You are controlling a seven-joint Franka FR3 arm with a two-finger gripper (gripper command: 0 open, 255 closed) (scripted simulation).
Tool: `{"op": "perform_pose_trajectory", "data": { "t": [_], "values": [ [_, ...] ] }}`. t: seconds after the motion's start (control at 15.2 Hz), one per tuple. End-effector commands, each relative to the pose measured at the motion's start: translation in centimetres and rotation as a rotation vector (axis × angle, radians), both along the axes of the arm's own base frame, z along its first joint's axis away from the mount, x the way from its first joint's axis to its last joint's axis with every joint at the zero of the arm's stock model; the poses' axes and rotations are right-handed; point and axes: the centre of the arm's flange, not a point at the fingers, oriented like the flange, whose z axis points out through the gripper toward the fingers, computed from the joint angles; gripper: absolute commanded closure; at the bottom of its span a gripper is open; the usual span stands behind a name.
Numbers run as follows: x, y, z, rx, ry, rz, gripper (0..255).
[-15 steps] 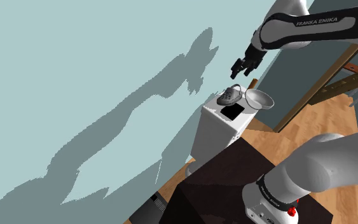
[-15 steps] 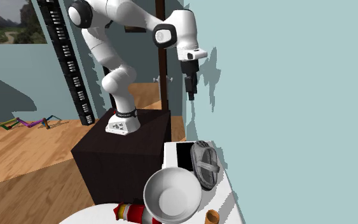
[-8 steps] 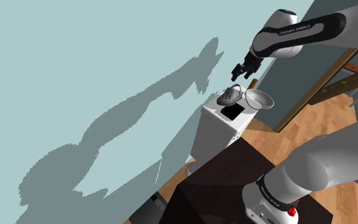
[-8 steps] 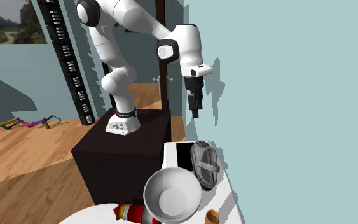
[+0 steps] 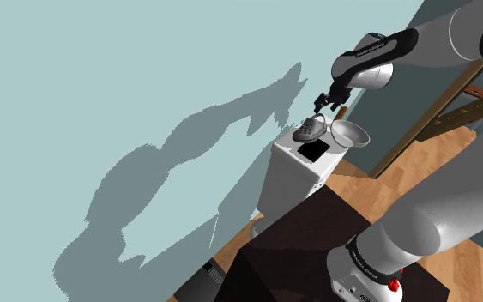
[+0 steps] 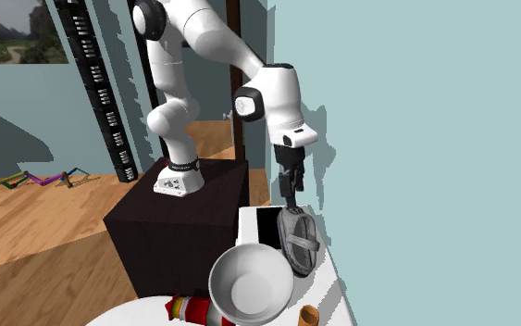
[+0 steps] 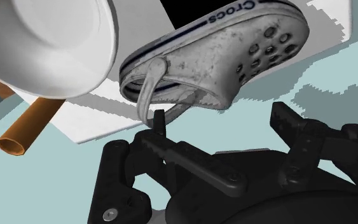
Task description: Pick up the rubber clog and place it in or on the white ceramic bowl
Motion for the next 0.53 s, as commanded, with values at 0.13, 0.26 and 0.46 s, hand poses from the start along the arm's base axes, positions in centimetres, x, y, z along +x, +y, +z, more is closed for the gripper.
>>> {"op": "perform_pose_trajectory", "data": {
  "t": [0.13, 0.26, 0.46],
  "values": [
    [0.7, -4.4, -2.6, -0.013, -0.014, -0.035, 0],
    [1.1, -6.6, -3.8, -0.019, -0.021, -0.052, 0],
    [1.4, -7.5, -5.2, -0.020, -0.023, -0.058, 0]
  ]
}}
